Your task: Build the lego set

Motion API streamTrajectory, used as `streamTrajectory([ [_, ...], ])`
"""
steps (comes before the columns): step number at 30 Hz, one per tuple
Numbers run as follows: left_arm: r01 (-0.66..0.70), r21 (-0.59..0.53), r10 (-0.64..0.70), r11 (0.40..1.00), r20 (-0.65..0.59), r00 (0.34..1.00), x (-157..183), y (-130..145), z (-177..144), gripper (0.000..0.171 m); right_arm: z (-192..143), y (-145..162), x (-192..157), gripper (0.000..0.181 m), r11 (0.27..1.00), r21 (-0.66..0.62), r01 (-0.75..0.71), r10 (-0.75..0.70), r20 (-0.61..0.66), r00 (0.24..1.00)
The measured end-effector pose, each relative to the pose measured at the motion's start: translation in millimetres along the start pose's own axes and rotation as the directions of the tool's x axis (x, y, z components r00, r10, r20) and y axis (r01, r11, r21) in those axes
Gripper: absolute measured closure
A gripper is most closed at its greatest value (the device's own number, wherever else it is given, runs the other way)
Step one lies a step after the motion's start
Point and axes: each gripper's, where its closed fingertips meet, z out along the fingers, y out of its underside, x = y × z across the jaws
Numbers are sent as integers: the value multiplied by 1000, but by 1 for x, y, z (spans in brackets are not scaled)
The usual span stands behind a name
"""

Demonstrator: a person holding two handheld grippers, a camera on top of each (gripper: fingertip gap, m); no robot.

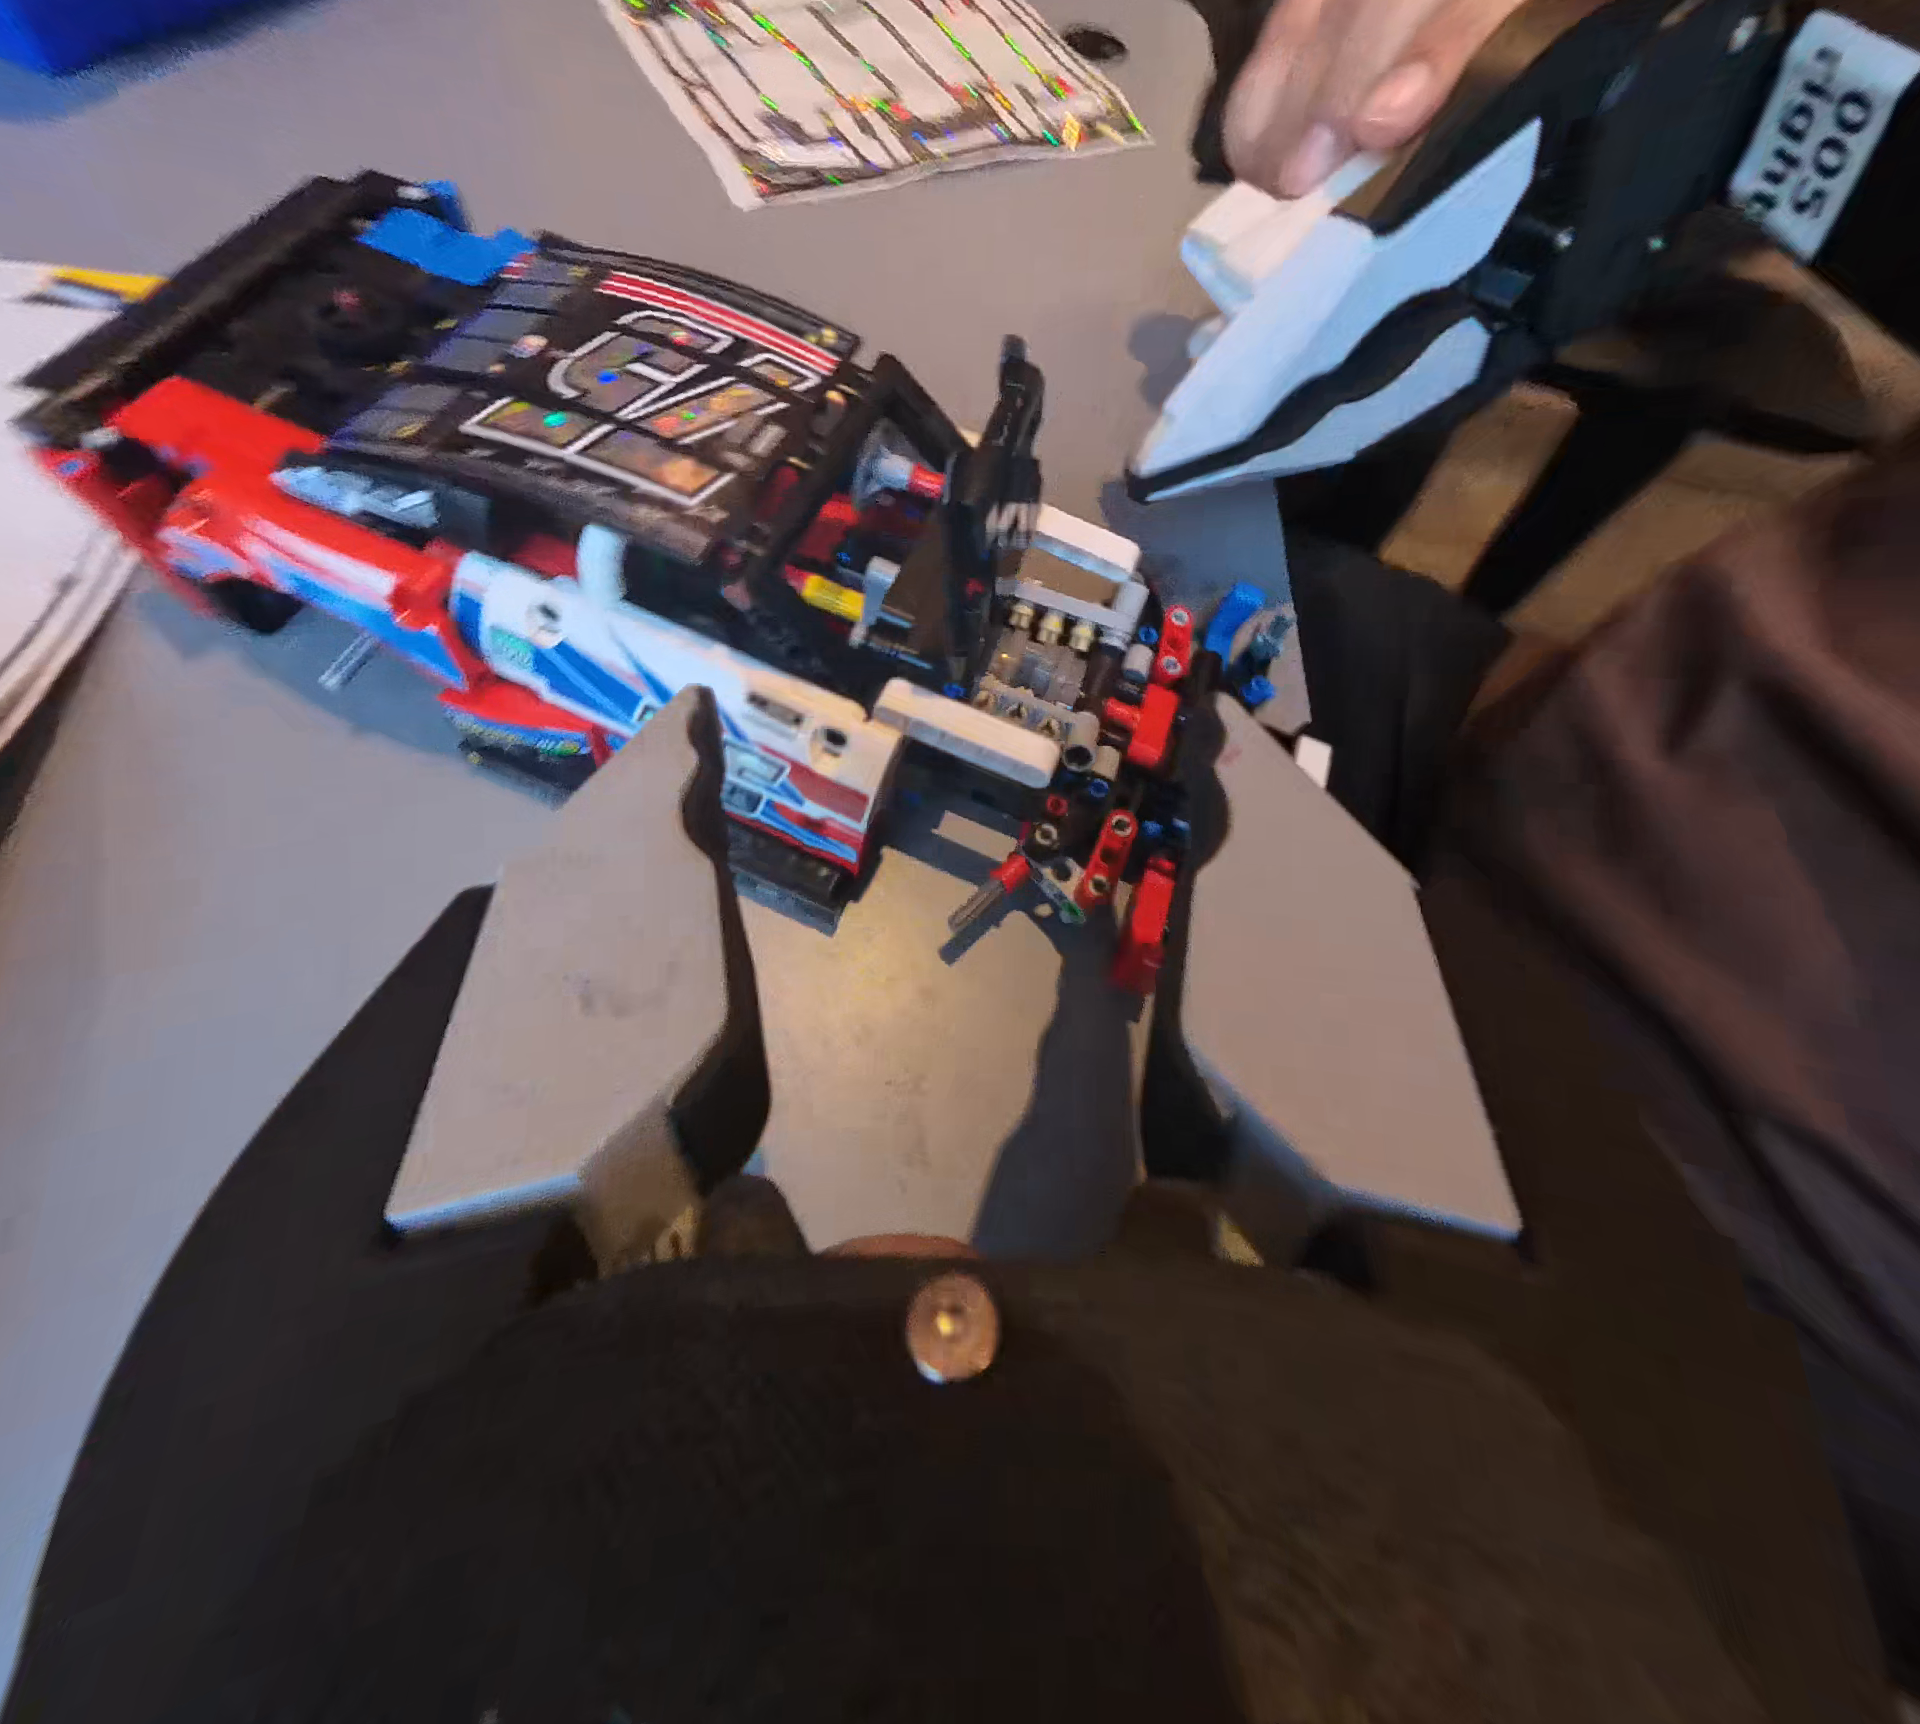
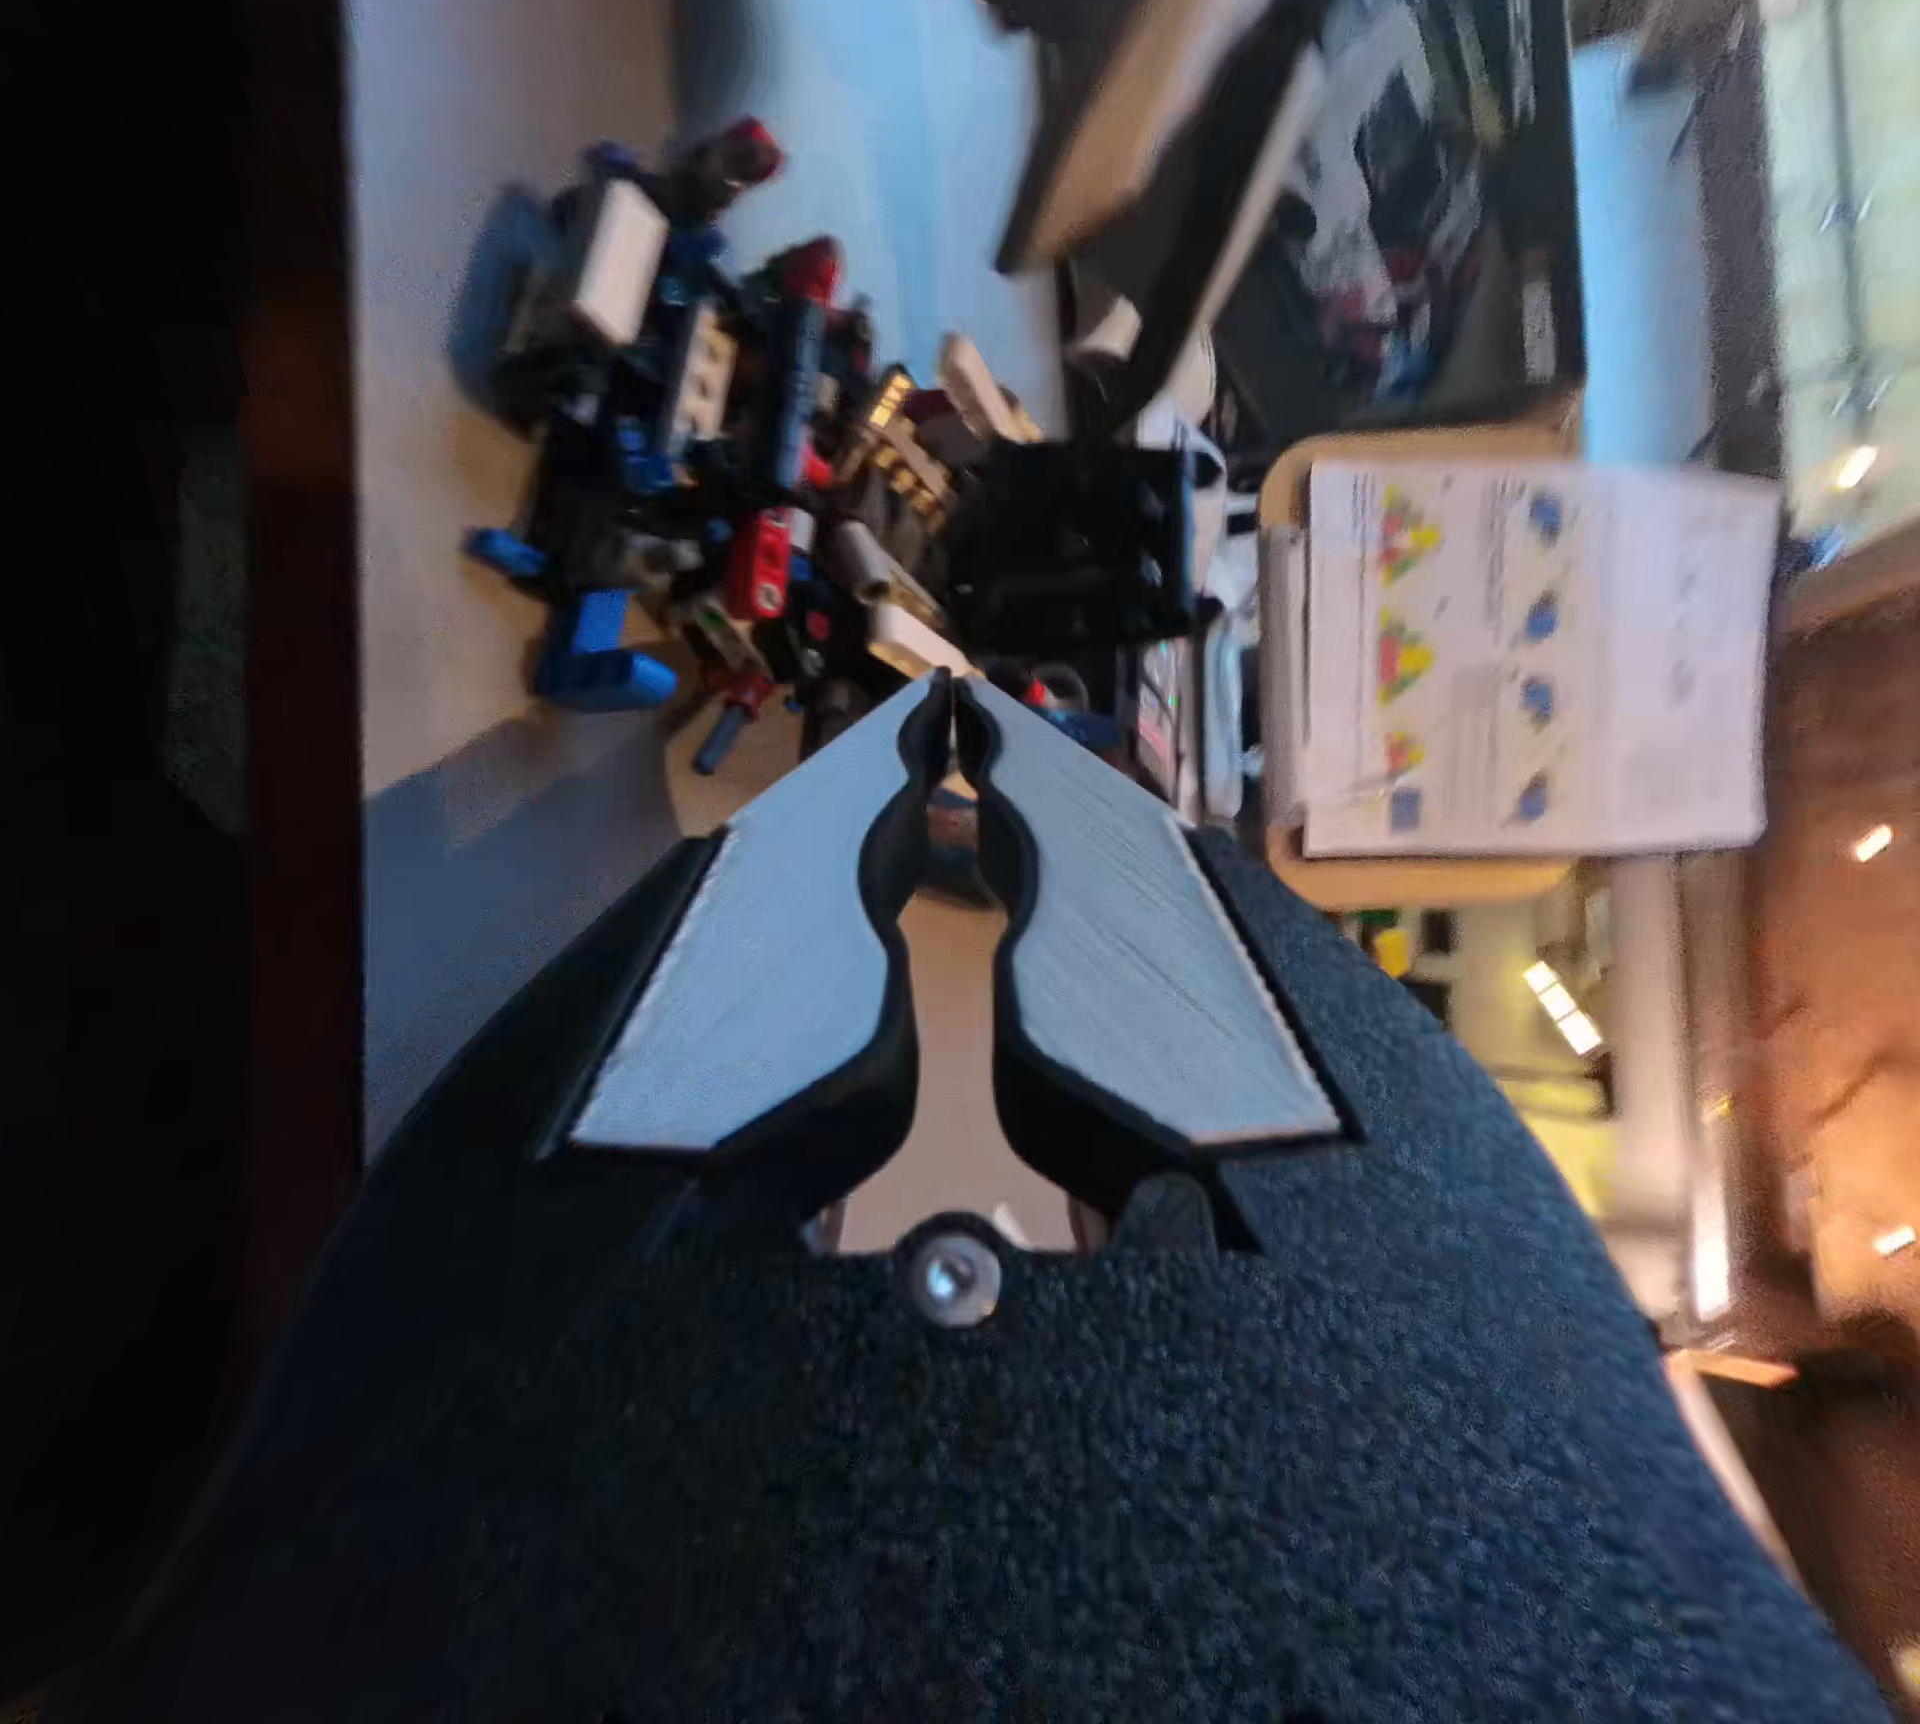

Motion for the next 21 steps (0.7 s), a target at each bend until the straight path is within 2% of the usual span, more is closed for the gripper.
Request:
streamTrajectory([
  [3,-60,-55,56,997,-77,995,-3,-1,11,84,9,-1,-13,181,990,13,141,-141,10,990],
  [5,-79,-49,74,996,-93,993,-7,-8,14,83,10,0,-10,176,985,27,172,-172,-8,985],
  [7,-93,-54,88,994,-100,991,-10,-12,15,87,10,6,-2,163,983,15,182,-182,-35,983],
  [10,-141,-67,135,988,-83,987,-16,-10,16,97,7,12,1,160,984,27,174,-174,-27,984],
  [16,-170,-15,169,985,-63,984,-19,-14,15,85,12,4,-5,160,959,34,283,-282,-44,959],
  [21,-201,-78,194,976,-88,977,-16,1,31,87,18,-5,-10,167,920,46,388,-386,-55,921],
])
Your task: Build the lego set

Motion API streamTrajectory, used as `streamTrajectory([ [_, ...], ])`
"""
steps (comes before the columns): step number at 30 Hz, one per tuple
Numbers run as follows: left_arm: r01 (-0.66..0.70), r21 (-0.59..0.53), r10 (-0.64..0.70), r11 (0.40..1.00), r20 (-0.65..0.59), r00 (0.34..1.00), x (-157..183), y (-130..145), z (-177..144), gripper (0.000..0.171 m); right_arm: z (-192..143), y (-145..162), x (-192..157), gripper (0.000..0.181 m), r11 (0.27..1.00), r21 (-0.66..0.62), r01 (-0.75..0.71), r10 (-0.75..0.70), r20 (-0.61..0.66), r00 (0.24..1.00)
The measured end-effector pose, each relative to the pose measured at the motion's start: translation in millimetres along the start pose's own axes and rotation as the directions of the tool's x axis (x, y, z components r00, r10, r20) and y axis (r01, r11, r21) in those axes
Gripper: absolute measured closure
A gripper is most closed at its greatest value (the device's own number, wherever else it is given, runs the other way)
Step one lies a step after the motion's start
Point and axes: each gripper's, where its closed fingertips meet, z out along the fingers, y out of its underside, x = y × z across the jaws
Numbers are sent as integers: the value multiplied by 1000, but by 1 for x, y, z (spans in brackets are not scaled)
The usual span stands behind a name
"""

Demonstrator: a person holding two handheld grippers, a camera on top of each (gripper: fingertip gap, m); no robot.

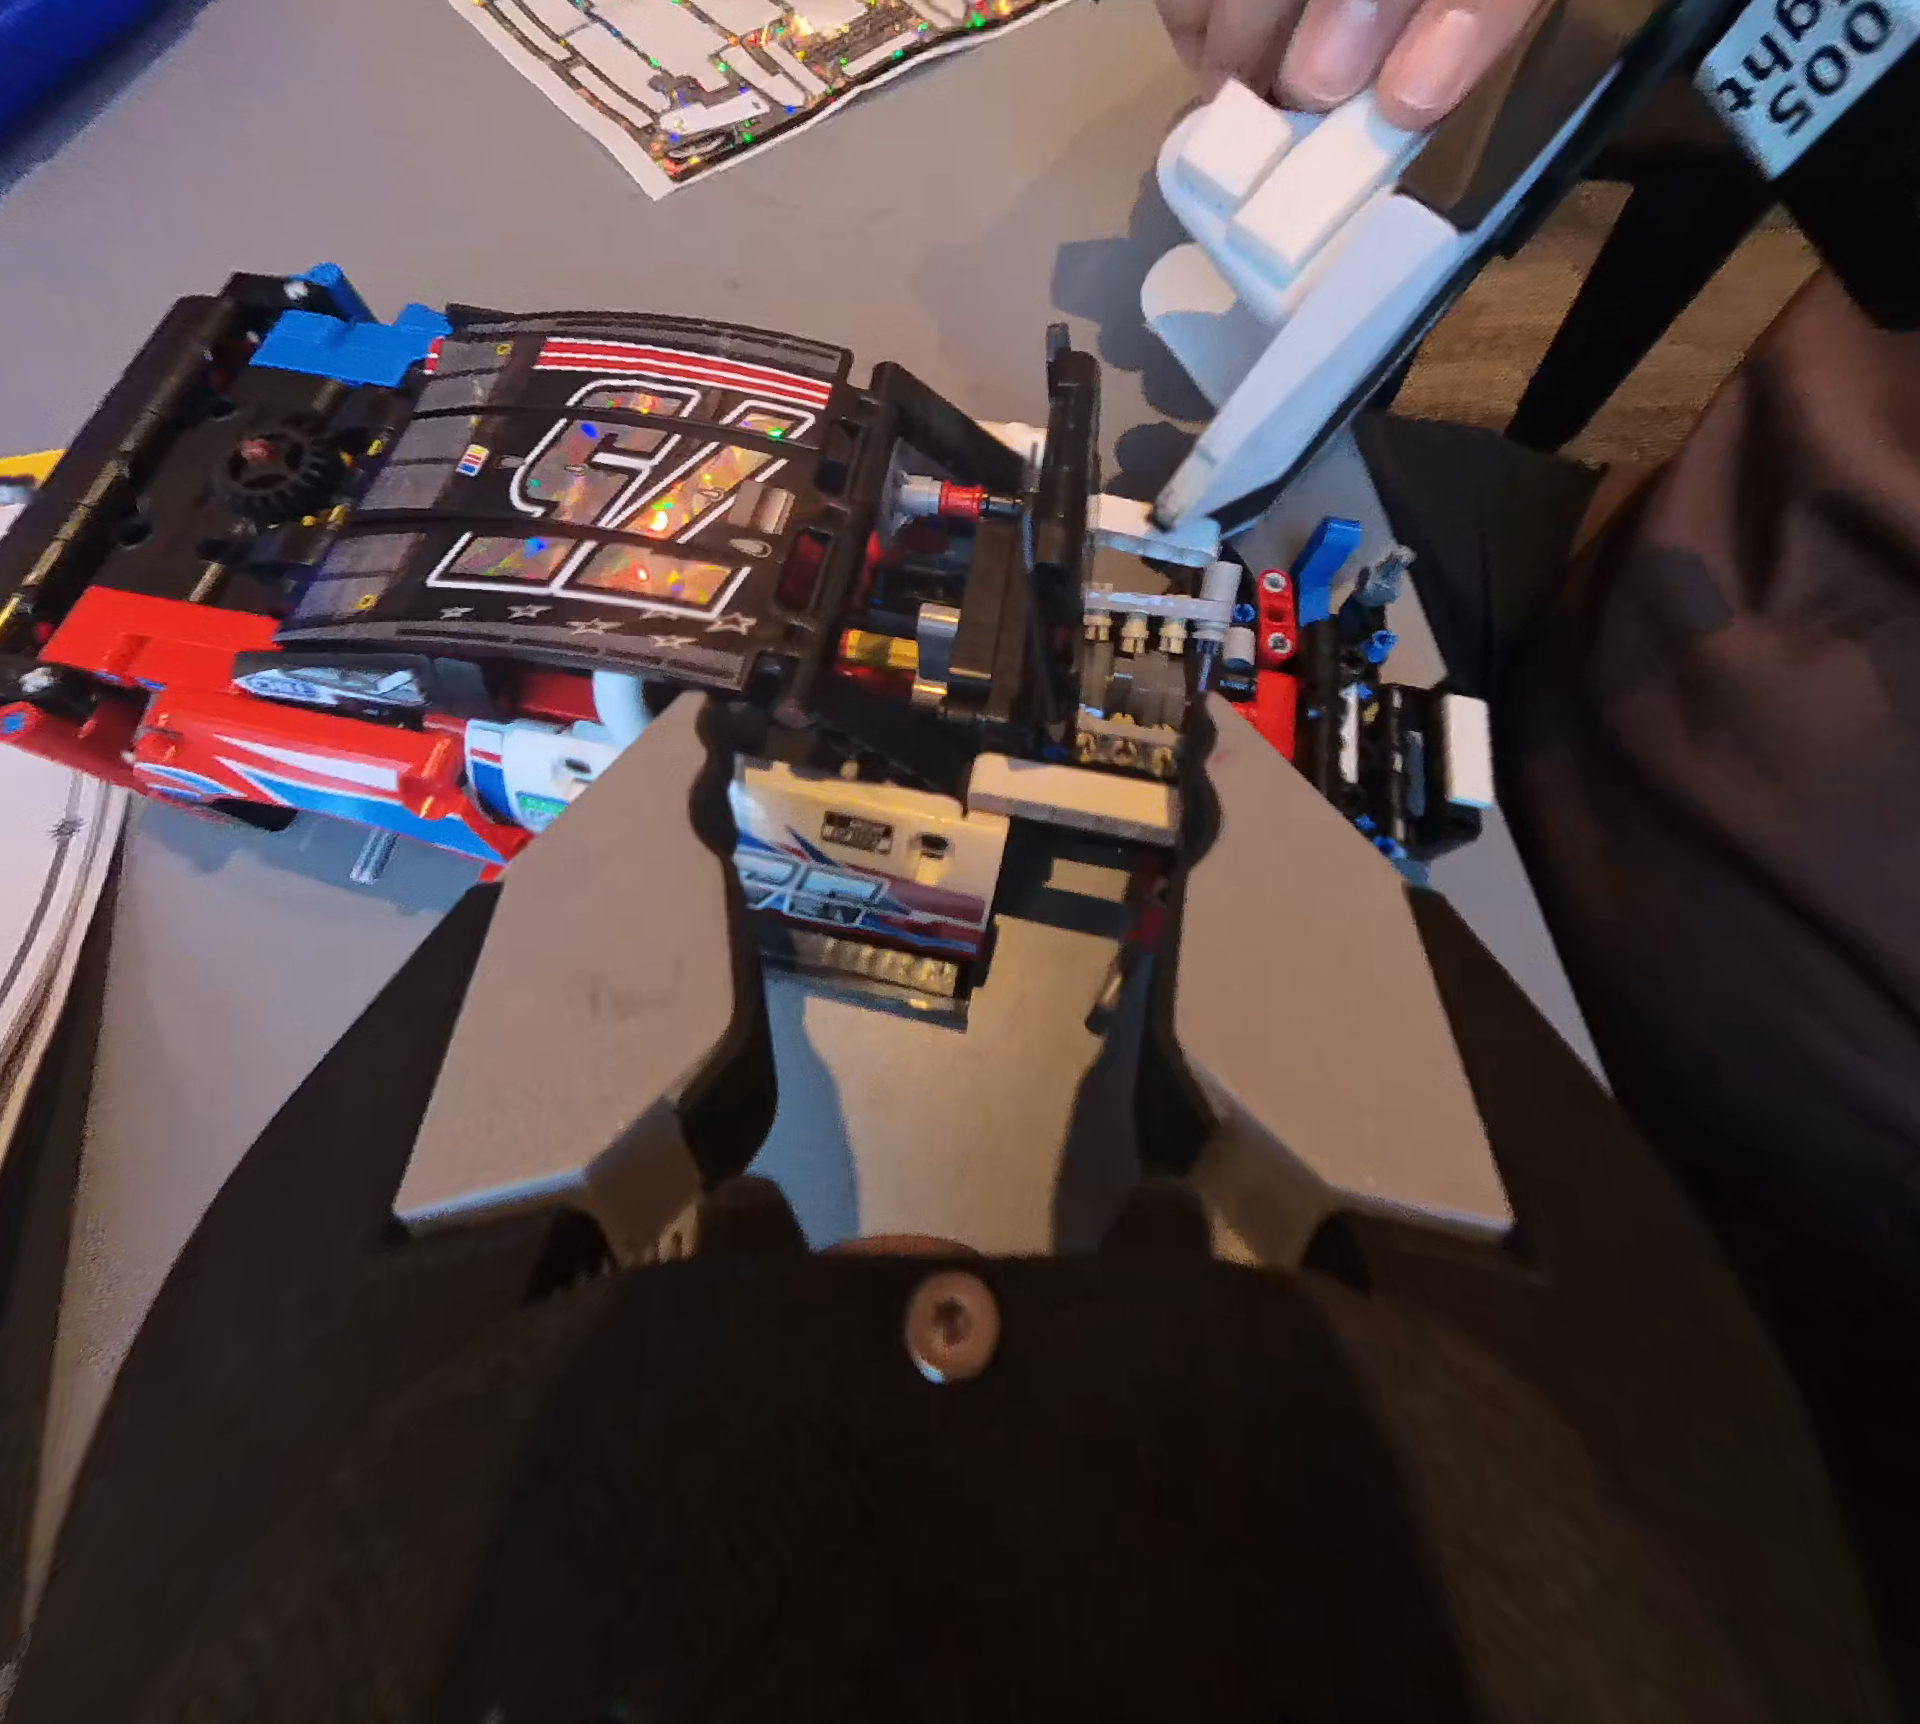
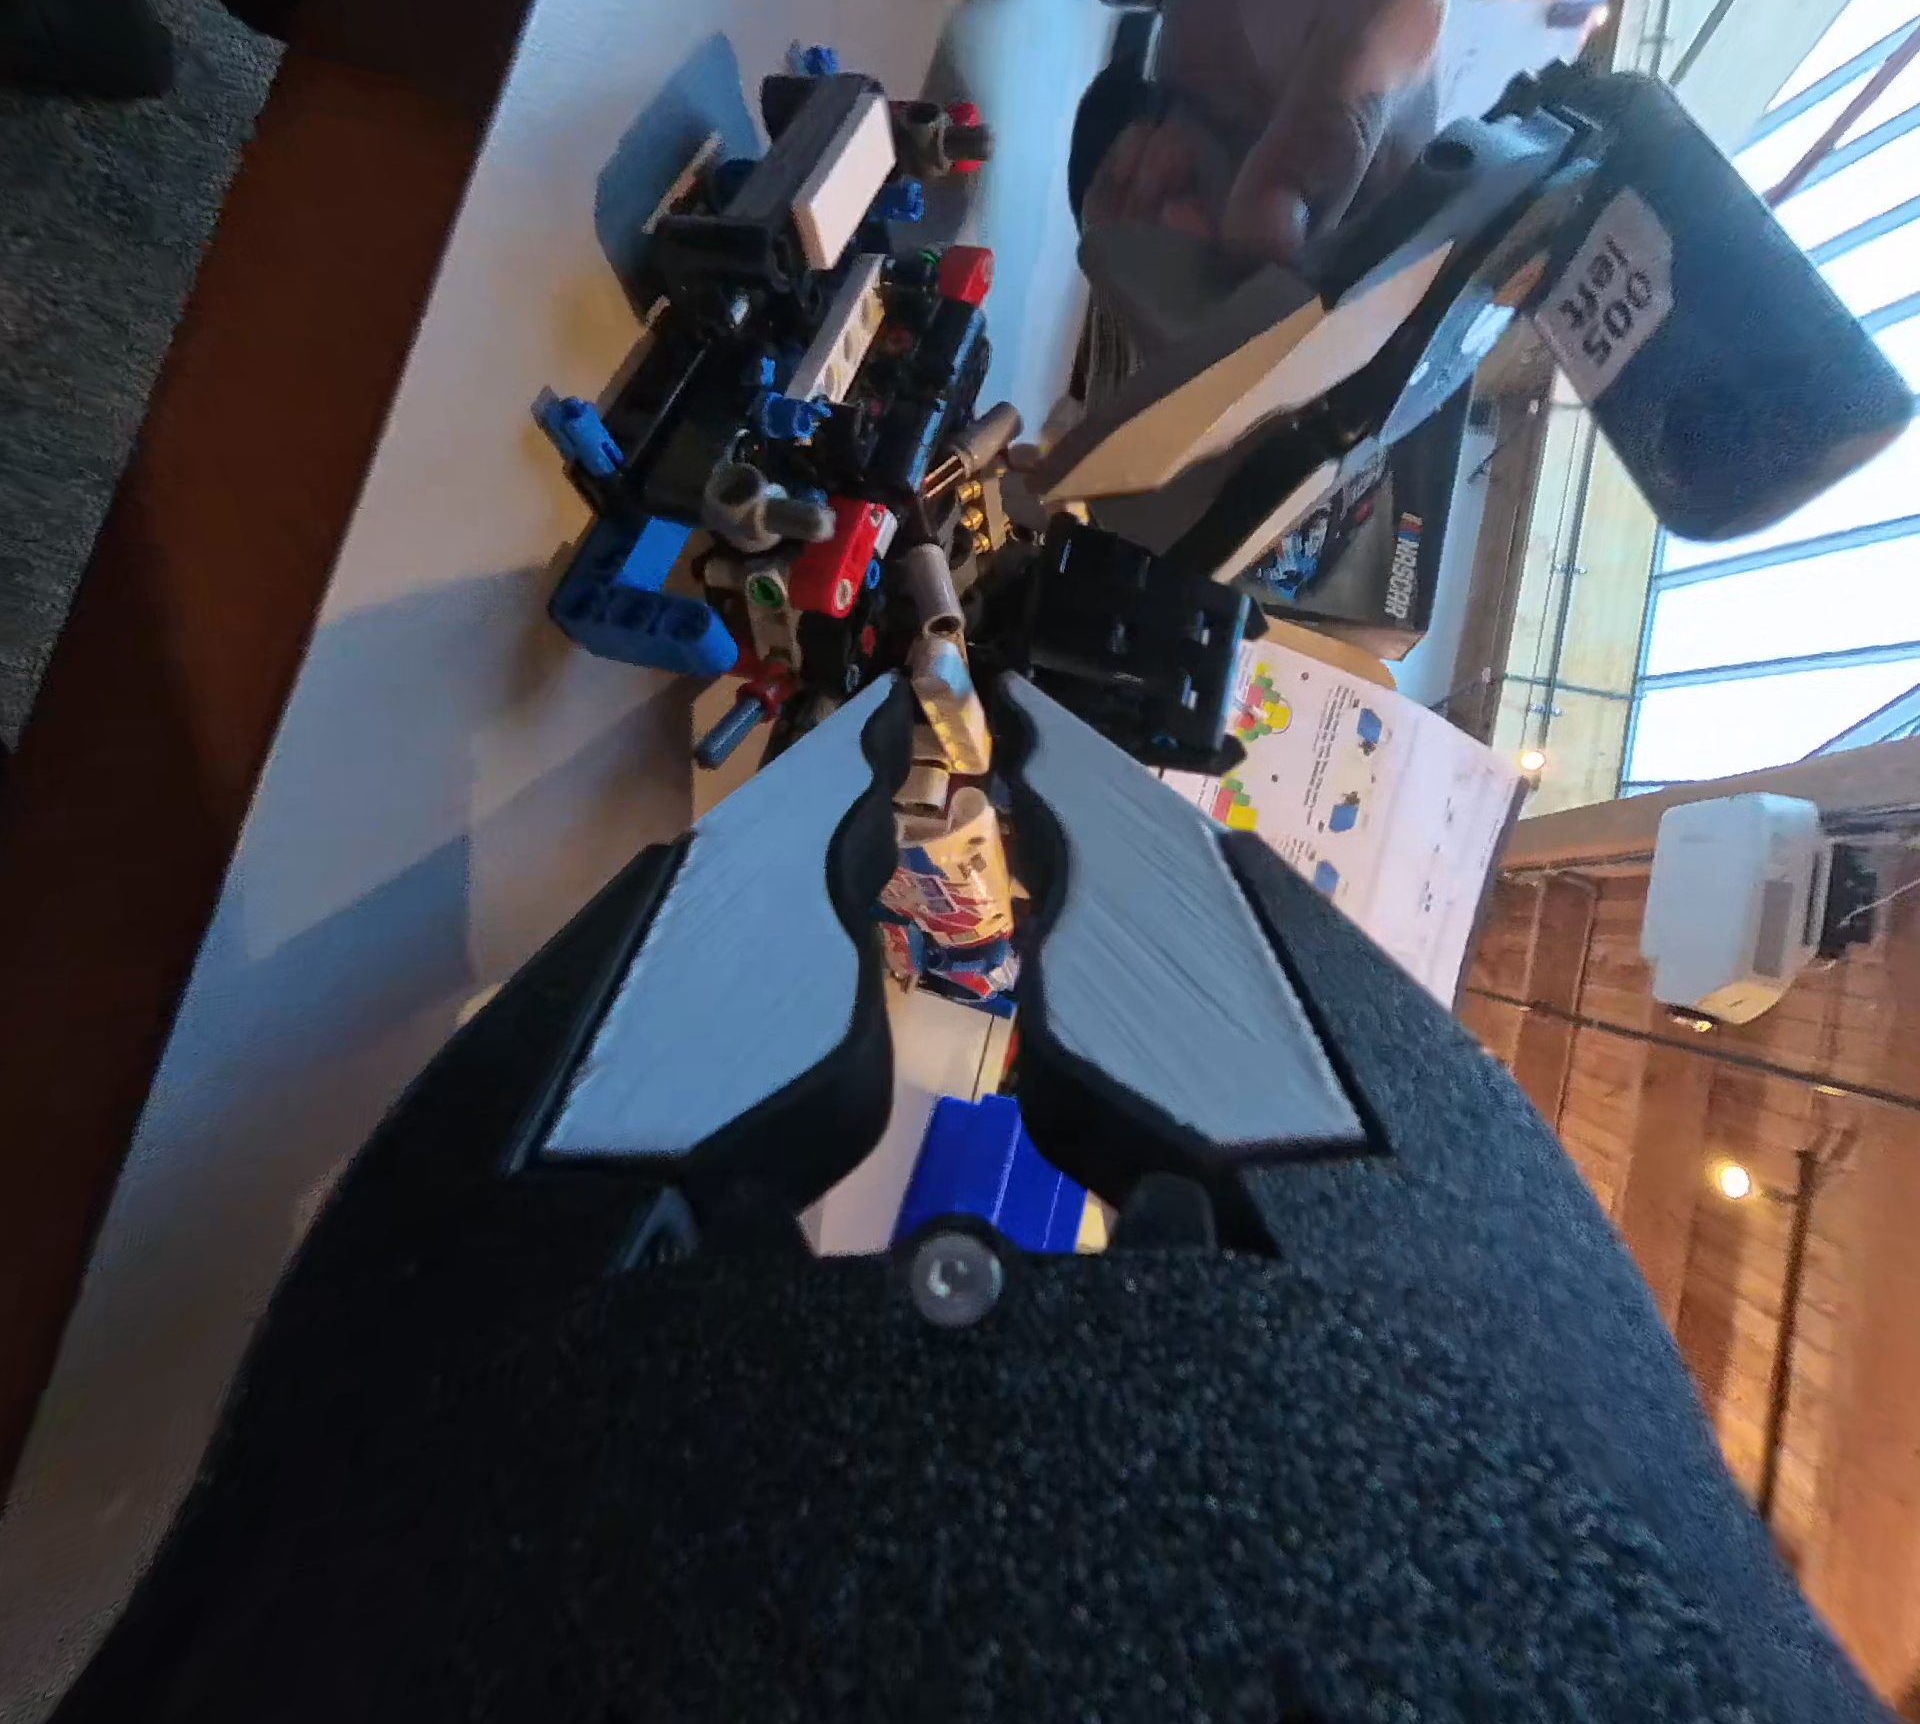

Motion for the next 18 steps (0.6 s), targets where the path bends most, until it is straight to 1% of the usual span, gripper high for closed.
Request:
streamTrajectory([
  [2,-32,-18,33,999,41,999,-2,3,7,92,2,0,-2,171,1000,4,14,-14,0,1000],
  [3,-60,-30,62,998,55,997,-2,4,10,93,2,0,-1,171,1000,4,-14,14,-2,1000],
  [4,-54,-21,55,998,45,997,0,3,11,97,2,0,-1,171,998,4,-64,64,3,998],
  [6,-42,-11,42,999,37,998,1,3,11,98,1,3,1,171,980,11,-197,196,27,980],
  [8,-49,-9,49,999,38,998,1,4,11,99,1,3,1,170,946,18,-324,322,67,944],
  [11,-49,1,49,999,34,998,1,4,11,99,2,3,1,169,886,33,-462,457,98,884],
  [12,-50,5,49,999,33,998,1,4,11,99,2,3,1,168,858,37,-513,507,111,855],
  [14,-49,3,49,999,35,998,1,4,11,100,1,5,1,167,779,35,-627,615,155,773],
  [15,-47,4,47,999,36,998,1,4,11,100,0,5,2,167,743,32,-669,655,174,736],
  [16,-45,7,45,999,36,998,1,4,11,100,0,6,2,166,722,30,-691,676,182,714],
  [17,-43,9,43,999,36,998,1,4,11,100,0,6,2,167,722,29,-691,676,178,715],
  [18,-42,10,42,999,37,998,1,4,11,100,0,6,1,167,744,25,-667,655,164,737],
])
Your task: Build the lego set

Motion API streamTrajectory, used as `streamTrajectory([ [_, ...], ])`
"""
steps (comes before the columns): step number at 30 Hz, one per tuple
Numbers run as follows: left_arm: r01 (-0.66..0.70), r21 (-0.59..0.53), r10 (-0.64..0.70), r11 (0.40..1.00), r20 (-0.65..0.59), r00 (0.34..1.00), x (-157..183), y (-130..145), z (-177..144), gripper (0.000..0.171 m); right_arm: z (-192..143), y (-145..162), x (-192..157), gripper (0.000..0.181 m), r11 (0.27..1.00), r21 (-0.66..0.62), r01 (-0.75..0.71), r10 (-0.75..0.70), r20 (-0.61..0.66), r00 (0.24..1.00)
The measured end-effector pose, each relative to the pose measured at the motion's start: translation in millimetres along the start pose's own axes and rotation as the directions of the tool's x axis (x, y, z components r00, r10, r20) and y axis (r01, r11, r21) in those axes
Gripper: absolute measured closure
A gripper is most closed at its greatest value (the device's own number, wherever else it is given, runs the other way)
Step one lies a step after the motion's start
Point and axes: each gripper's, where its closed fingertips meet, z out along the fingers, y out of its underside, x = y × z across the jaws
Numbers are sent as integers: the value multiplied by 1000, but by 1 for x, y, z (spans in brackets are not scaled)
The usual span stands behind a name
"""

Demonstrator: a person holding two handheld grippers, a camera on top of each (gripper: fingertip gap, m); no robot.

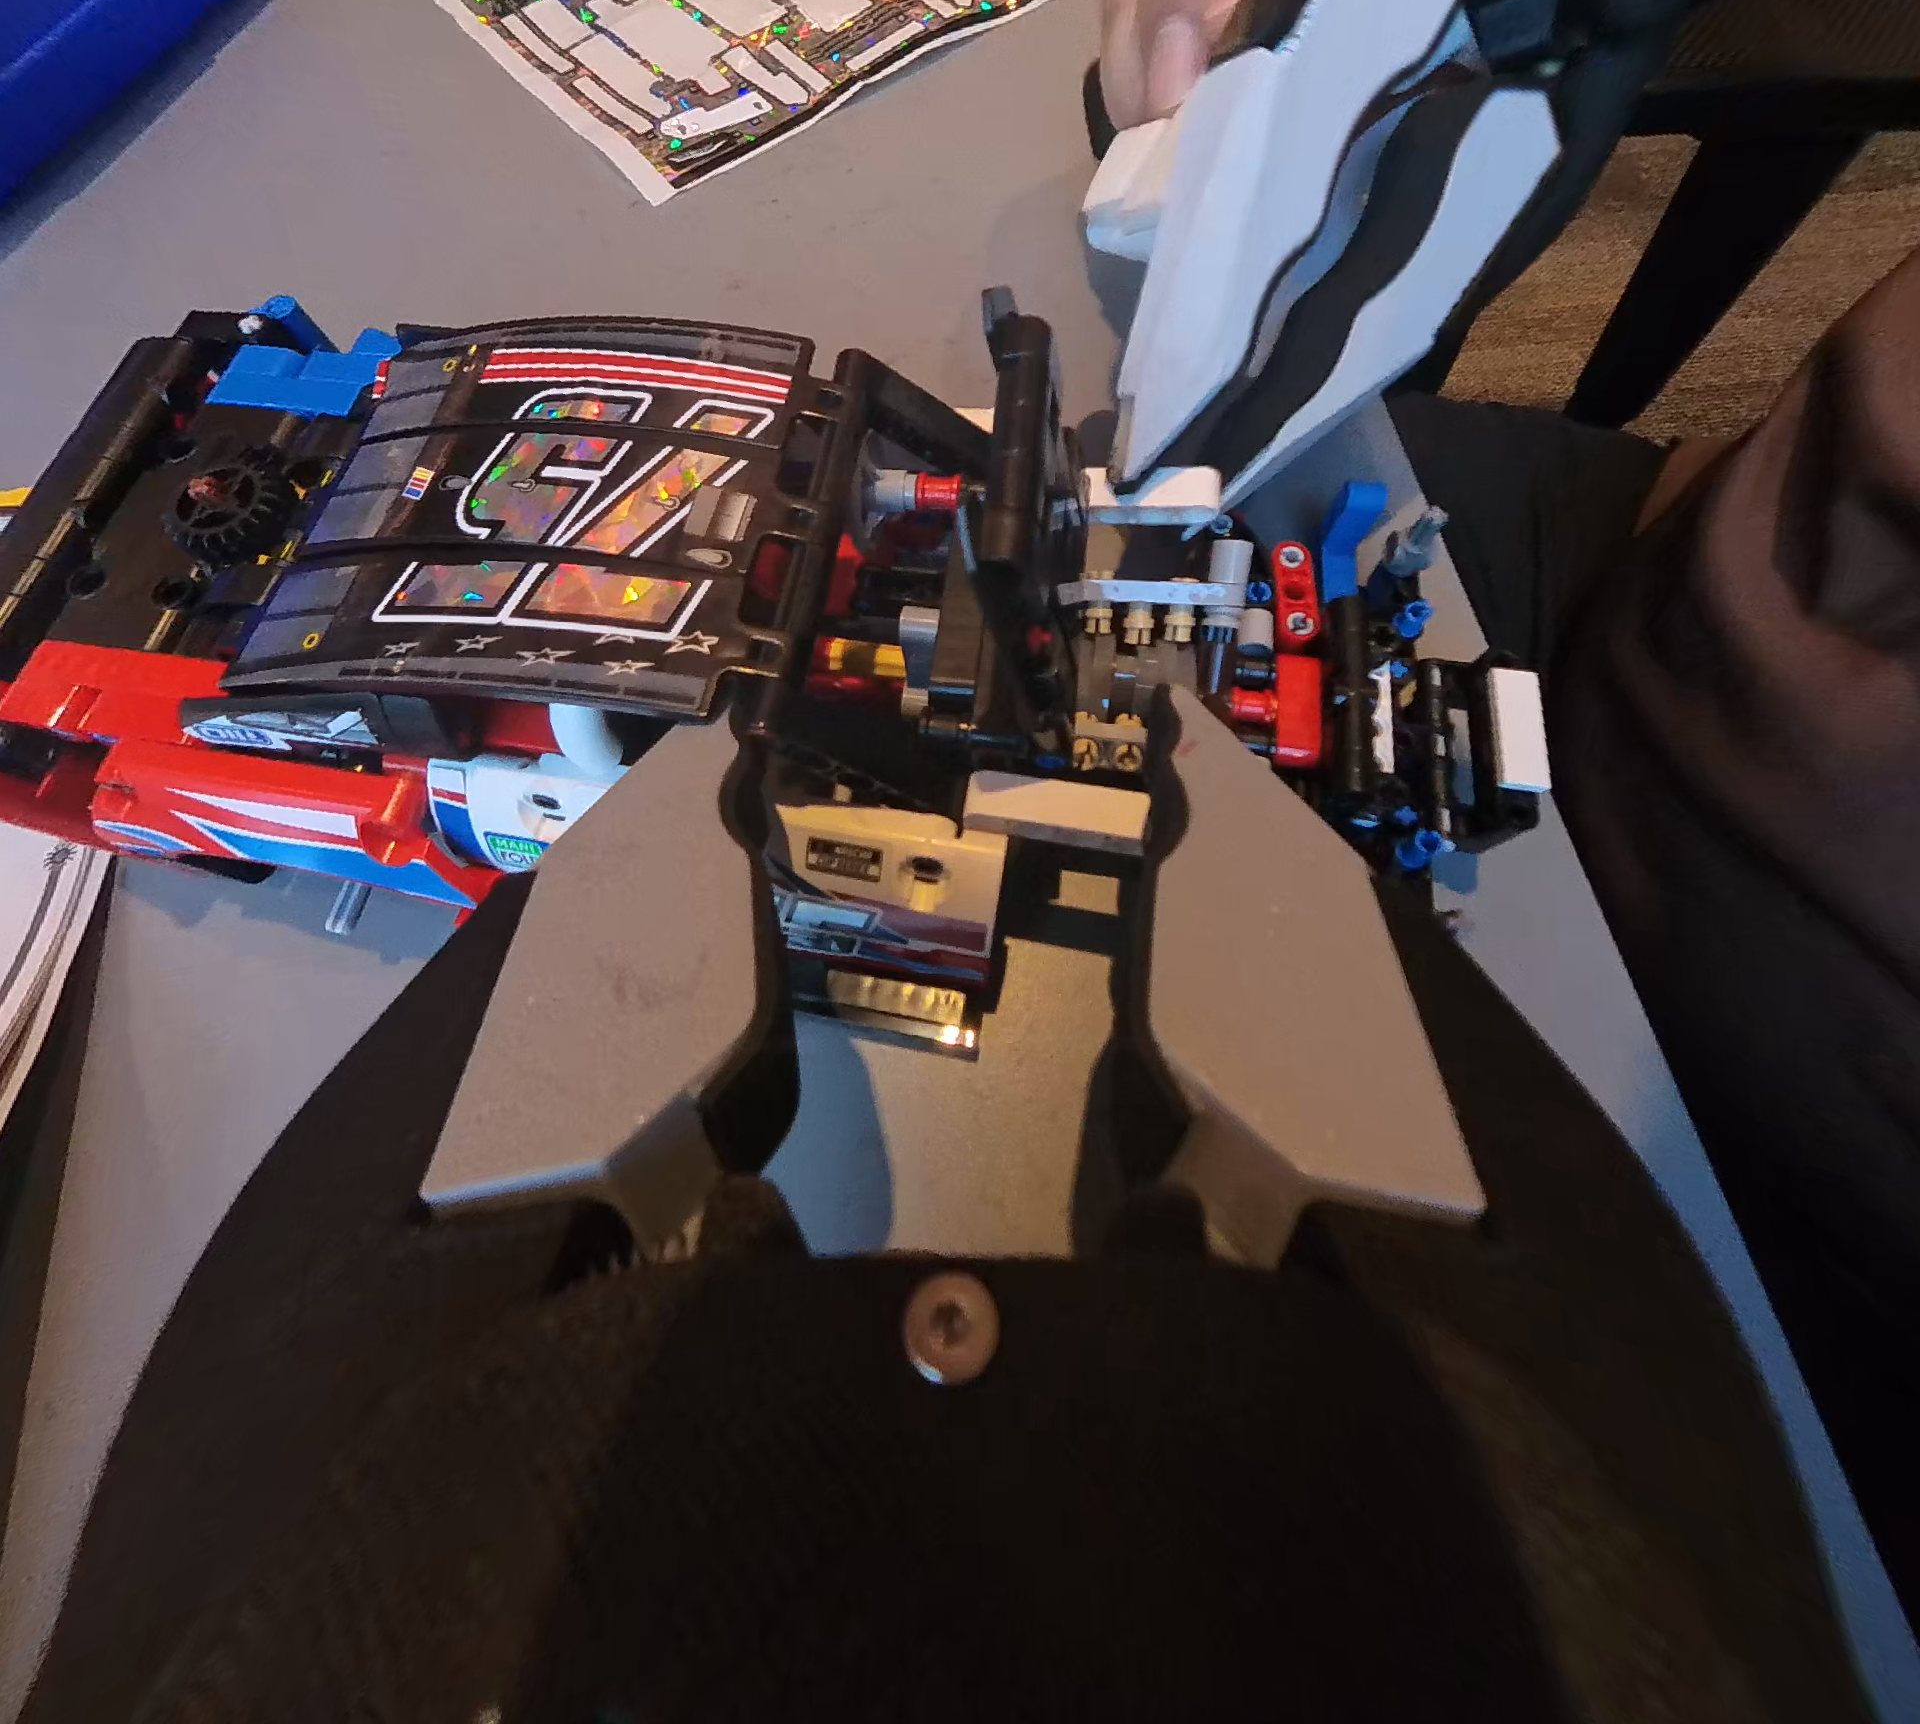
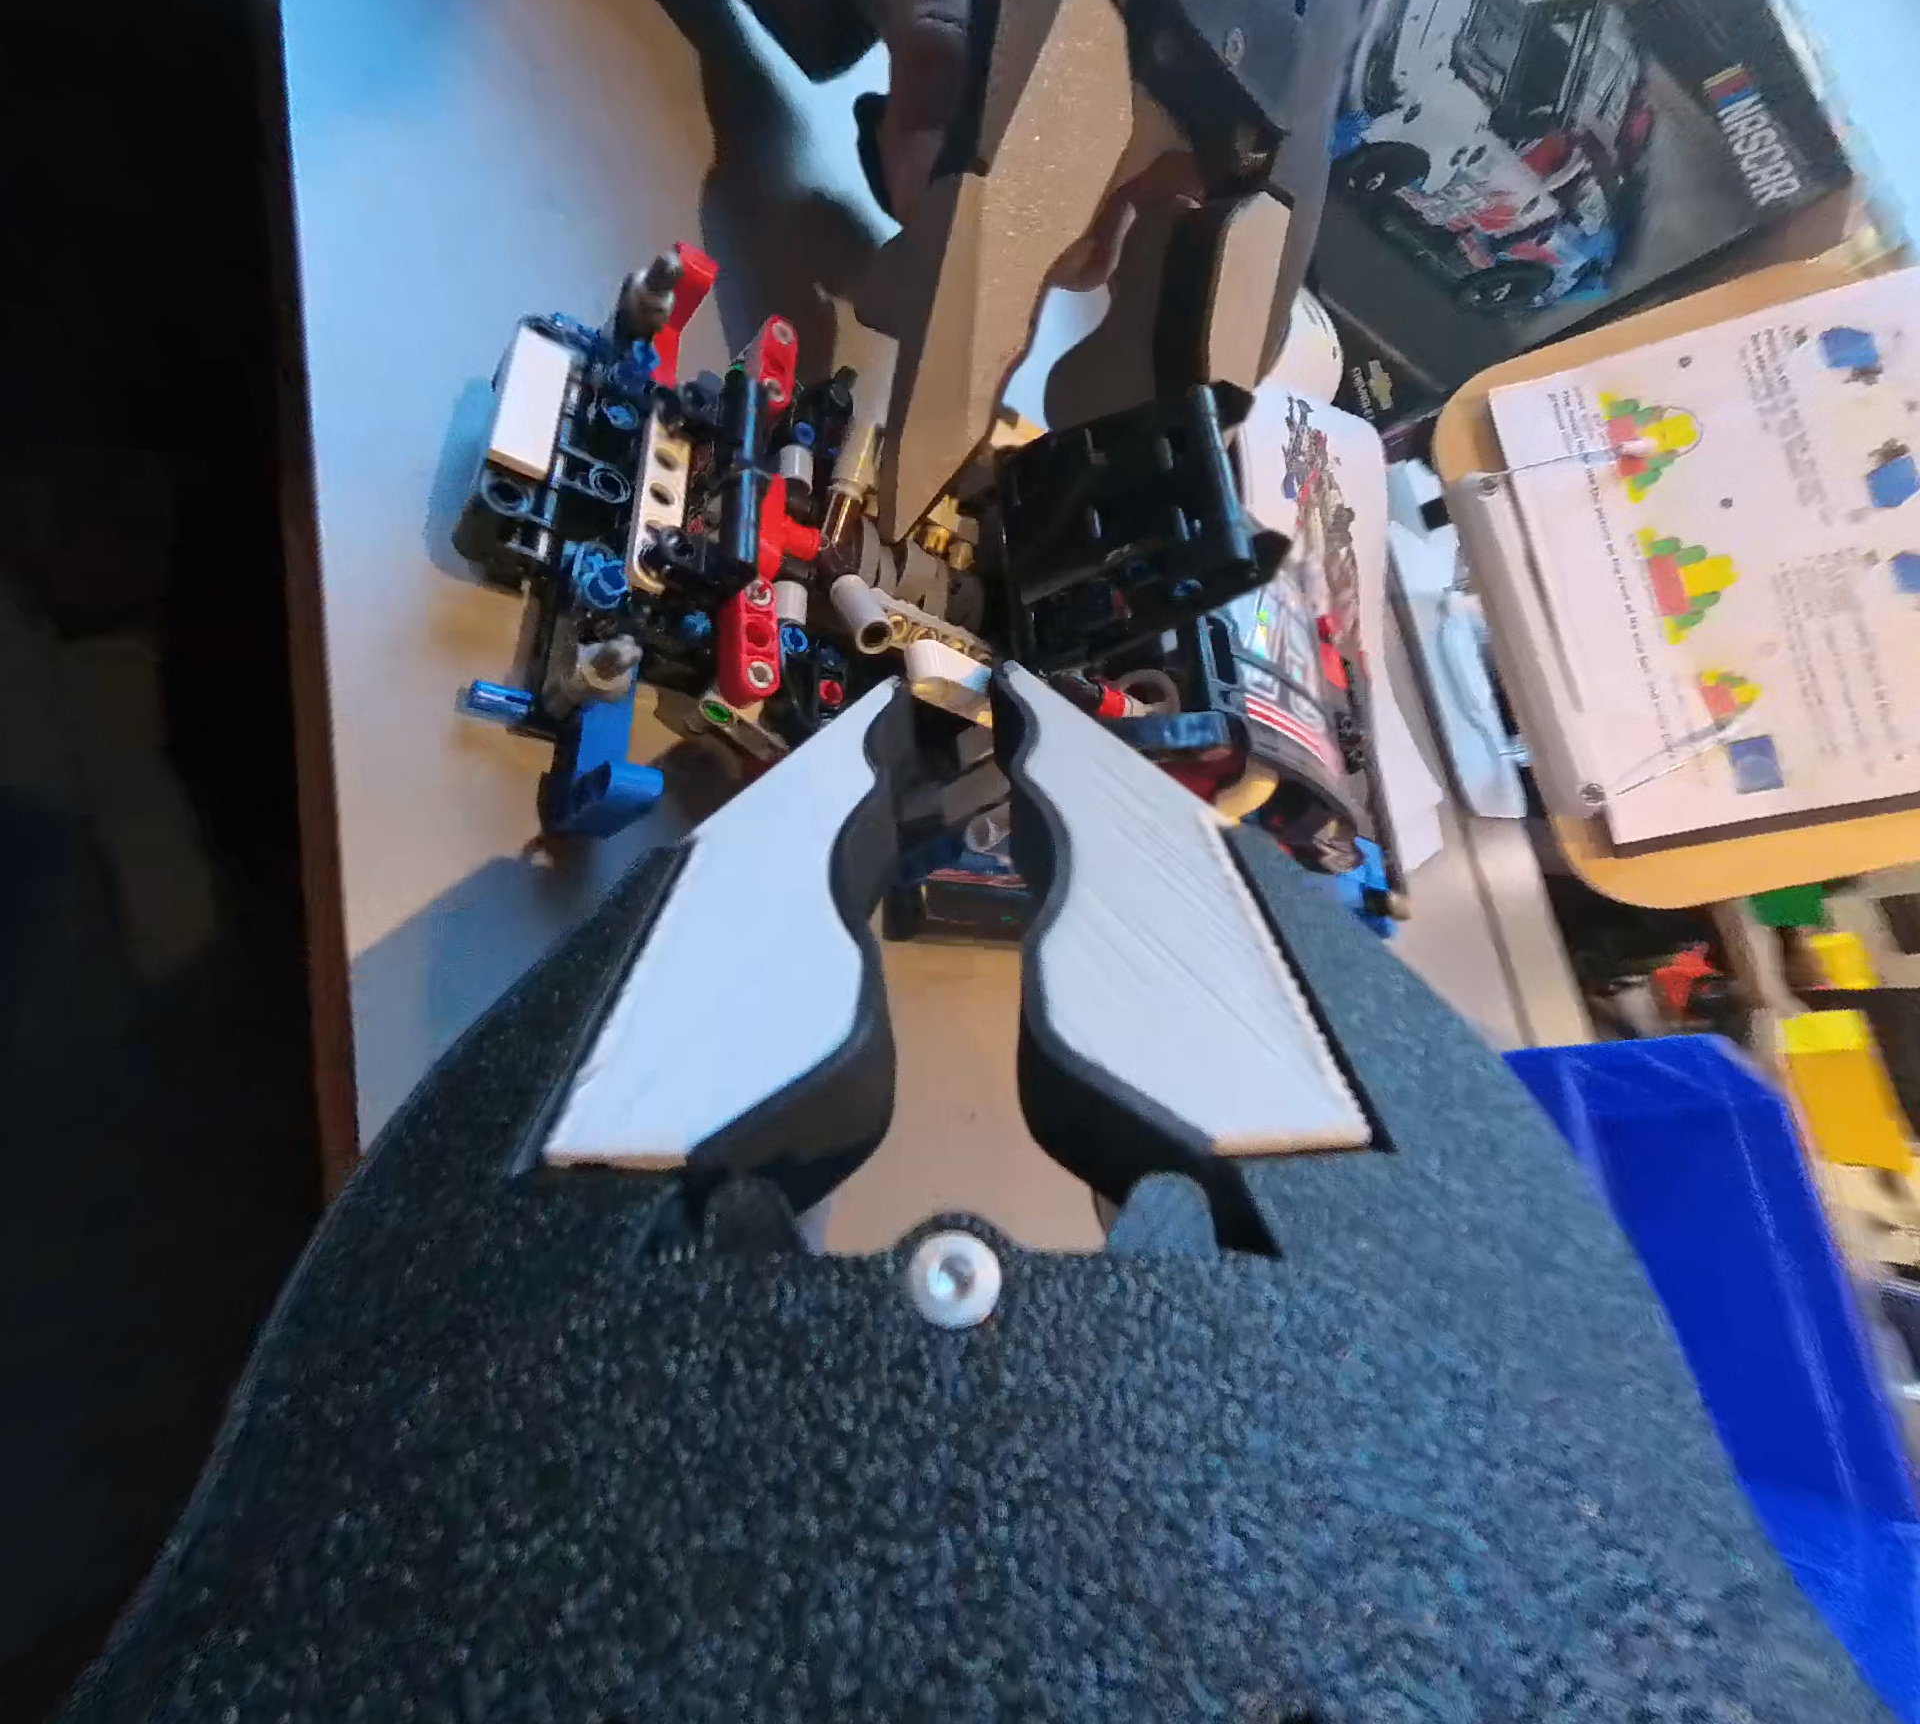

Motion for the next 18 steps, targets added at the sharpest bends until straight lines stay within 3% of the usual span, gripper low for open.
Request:
streamTrajectory([
  [4,-2,12,2,1000,2,1000,0,0,0,100,-1,2,-1,168,984,-33,177,-179,-85,980],
  [14,-5,14,5,1000,7,1000,1,0,0,100,-4,0,3,168,992,-37,119,-122,-103,987],
  [16,-4,15,4,1000,8,1000,0,0,0,100,-3,-1,4,168,999,-22,47,-49,-85,995],
  [18,0,18,0,1000,15,1000,-1,1,-1,99,-3,-1,6,166,992,7,-128,128,-26,991],
])
